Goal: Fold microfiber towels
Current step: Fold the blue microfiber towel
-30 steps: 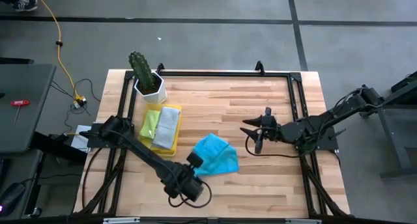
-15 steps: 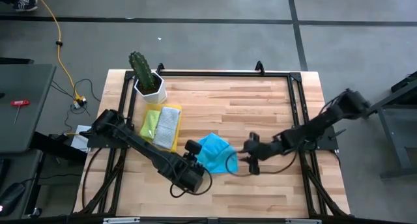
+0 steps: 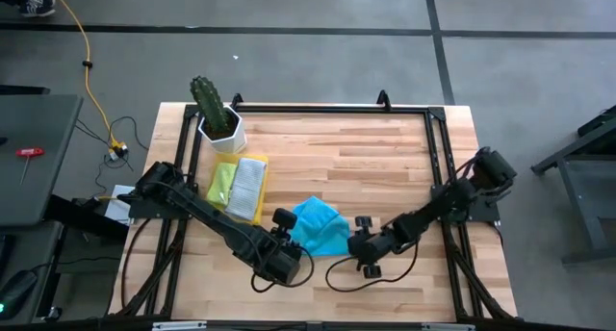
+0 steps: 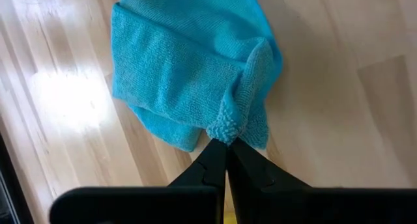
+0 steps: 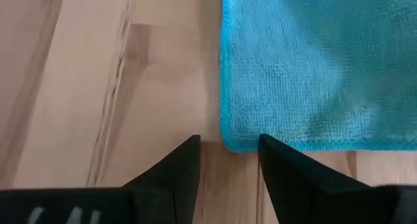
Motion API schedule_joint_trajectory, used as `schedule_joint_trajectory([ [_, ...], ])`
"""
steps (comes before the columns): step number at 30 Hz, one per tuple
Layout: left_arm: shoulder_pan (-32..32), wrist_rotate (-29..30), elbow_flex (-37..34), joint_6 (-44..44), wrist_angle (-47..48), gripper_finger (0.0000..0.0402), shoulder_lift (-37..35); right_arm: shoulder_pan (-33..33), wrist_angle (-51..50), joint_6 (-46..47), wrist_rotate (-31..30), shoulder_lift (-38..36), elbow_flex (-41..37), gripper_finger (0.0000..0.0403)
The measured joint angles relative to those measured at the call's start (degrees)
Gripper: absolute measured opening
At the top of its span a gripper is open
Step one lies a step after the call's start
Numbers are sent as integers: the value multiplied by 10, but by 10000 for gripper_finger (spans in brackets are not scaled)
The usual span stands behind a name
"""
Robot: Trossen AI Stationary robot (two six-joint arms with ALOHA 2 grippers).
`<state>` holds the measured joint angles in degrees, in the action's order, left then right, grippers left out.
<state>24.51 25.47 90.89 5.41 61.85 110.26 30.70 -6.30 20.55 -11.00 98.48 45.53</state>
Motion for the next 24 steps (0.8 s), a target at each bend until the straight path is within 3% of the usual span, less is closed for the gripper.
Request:
schedule_joint_trajectory([
  [9,1,-1,0,4,0,0,0,0,-11,-14,-10,18,15,143],
  [12,1,-1,0,6,-1,0,0,2,-8,-11,-22,19,15,108],
  [17,1,5,0,21,-1,0,1,-1,29,-14,-67,23,13,11],
  [20,4,6,0,22,2,0,-2,4,40,-11,-83,16,15,12],
  [24,5,32,0,40,5,0,-32,15,-31,-10,-99,-33,37,4],
])
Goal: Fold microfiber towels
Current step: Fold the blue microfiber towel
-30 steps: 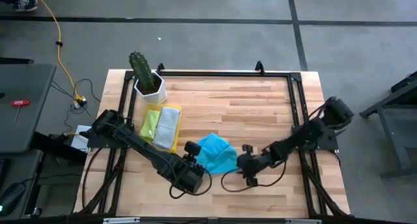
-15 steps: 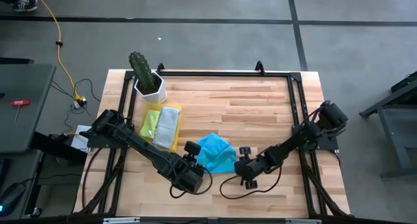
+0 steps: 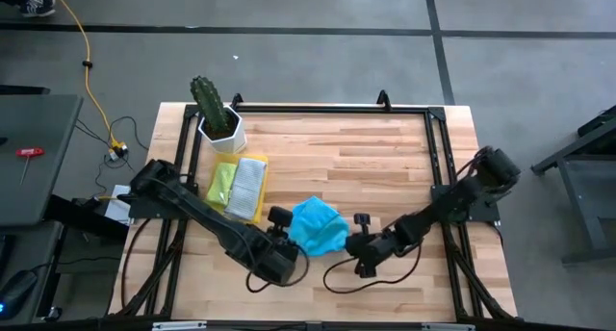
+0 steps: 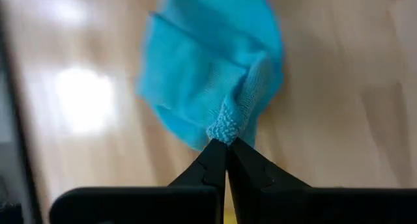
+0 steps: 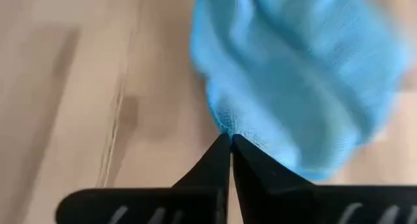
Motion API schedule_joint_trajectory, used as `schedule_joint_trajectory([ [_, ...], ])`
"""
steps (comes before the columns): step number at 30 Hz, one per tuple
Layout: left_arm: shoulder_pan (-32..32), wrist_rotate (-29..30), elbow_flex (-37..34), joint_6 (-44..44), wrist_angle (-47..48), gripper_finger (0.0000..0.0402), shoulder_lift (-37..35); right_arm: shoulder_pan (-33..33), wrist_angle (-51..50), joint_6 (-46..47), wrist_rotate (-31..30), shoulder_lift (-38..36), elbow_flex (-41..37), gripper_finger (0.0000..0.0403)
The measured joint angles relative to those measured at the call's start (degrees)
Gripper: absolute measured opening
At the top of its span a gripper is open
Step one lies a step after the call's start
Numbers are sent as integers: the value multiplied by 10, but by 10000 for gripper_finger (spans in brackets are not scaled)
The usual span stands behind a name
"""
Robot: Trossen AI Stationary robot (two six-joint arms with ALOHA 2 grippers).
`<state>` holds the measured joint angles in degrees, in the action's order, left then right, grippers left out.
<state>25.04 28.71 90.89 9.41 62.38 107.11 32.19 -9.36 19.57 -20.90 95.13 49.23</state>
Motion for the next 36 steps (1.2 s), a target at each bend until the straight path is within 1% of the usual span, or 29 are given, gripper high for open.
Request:
schedule_joint_trajectory([
  [4,-6,71,1,39,-1,0,-59,22,-89,-1,-66,-79,26,1],
  [7,-22,126,1,75,-3,0,-105,42,-128,-4,-117,-148,43,1],
  [10,-50,158,1,89,-4,0,-142,58,-156,-15,-175,-209,56,1],
  [12,-77,164,1,79,-6,0,-159,64,-166,-29,-216,-248,63,0],
  [15,-129,175,1,58,-20,1,-166,64,-166,-57,-267,-297,64,0],
  [17,-167,174,0,39,-25,1,-168,56,-165,-74,-300,-321,64,0],
  [19,-209,170,1,19,-51,1,-166,47,-170,-87,-332,-346,64,0],
  [21,-248,156,1,4,-68,1,-163,33,-169,-104,-361,-369,64,0],
  [24,-296,129,0,-12,-118,1,-163,9,-169,-128,-381,-402,64,0],
  [27,-329,105,0,-30,-170,1,-167,-23,-169,-157,-394,-433,64,0],
  [30,-351,106,2,-50,-227,1,-177,-63,-163,-183,-395,-463,64,0],
  [36,-386,109,1,-93,-278,7,-182,-142,-167,-235,-377,-501,71,0],
])
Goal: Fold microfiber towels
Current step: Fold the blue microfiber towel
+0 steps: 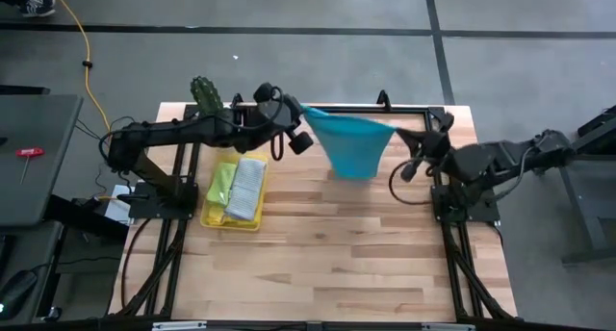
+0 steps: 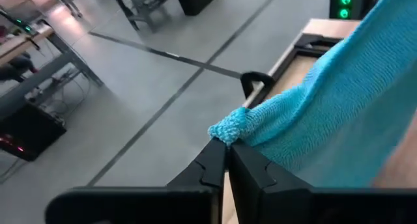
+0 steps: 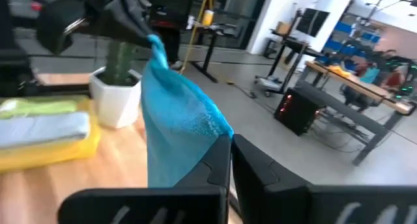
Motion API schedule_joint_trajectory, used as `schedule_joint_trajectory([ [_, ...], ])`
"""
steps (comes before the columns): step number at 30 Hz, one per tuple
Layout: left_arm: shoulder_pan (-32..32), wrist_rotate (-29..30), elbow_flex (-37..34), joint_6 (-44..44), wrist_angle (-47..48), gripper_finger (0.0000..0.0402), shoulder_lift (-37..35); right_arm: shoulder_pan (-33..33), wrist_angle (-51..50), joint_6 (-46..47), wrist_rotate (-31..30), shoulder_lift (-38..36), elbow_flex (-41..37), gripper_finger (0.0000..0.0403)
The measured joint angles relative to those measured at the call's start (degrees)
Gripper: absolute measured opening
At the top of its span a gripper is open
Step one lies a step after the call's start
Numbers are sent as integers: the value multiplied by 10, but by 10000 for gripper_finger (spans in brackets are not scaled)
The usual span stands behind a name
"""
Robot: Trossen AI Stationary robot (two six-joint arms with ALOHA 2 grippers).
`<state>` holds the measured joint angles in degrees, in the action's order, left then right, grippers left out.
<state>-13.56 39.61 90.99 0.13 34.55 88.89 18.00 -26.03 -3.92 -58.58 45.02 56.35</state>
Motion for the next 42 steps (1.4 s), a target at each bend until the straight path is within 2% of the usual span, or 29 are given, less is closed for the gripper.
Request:
schedule_joint_trajectory([
  [5,-33,-7,-1,25,-15,14,1,-62,-8,-26,65,0,47,0],
  [8,-48,-39,-22,45,-22,16,2,-81,-39,-21,104,8,61,0],
  [14,-48,-55,-151,73,-96,17,-1,-86,-191,99,124,37,61,0],
  [17,-35,-88,-227,98,-147,17,-1,-75,-227,163,133,52,35,0],
  [22,13,-166,-352,157,-268,17,-1,-54,-224,249,184,71,-42,0],
  [27,80,-183,-425,210,-328,17,-1,-20,-175,328,221,87,-120,0],
  [34,175,-185,-442,259,-332,17,-1,38,-91,399,274,114,-189,0],
  [42,272,-170,-441,306,-331,28,20,87,-78,440,276,169,-194,0],
])
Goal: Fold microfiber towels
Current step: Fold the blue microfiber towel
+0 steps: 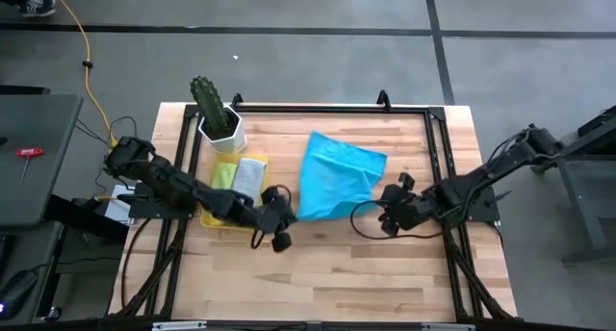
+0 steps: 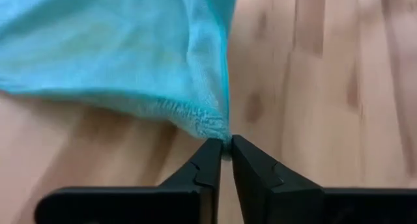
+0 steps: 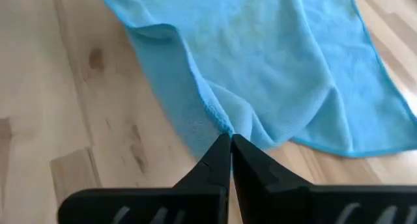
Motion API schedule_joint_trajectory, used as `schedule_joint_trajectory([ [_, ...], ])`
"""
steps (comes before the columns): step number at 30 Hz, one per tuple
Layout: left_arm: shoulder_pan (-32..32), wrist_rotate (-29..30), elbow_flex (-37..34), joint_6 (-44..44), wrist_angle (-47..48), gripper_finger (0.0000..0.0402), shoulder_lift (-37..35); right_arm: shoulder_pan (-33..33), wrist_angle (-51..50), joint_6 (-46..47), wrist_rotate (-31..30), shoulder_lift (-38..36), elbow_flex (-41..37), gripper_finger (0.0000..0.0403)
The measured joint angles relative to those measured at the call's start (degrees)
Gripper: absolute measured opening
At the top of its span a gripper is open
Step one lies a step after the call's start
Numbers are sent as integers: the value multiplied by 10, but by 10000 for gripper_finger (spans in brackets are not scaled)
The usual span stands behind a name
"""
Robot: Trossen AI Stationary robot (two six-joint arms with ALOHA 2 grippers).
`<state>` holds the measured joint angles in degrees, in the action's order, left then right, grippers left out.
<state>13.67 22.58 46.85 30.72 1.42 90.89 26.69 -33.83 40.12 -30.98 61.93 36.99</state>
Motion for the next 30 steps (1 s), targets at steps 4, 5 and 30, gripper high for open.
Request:
schedule_joint_trajectory([
  [4,31,5,0,3,-2,58,22,8,13,0,0,13,0,0],
  [5,35,6,0,3,3,69,26,8,18,0,-1,15,0,0],
  [30,-30,-144,114,-358,143,184,144,8,23,-3,17,18,0,0],
])
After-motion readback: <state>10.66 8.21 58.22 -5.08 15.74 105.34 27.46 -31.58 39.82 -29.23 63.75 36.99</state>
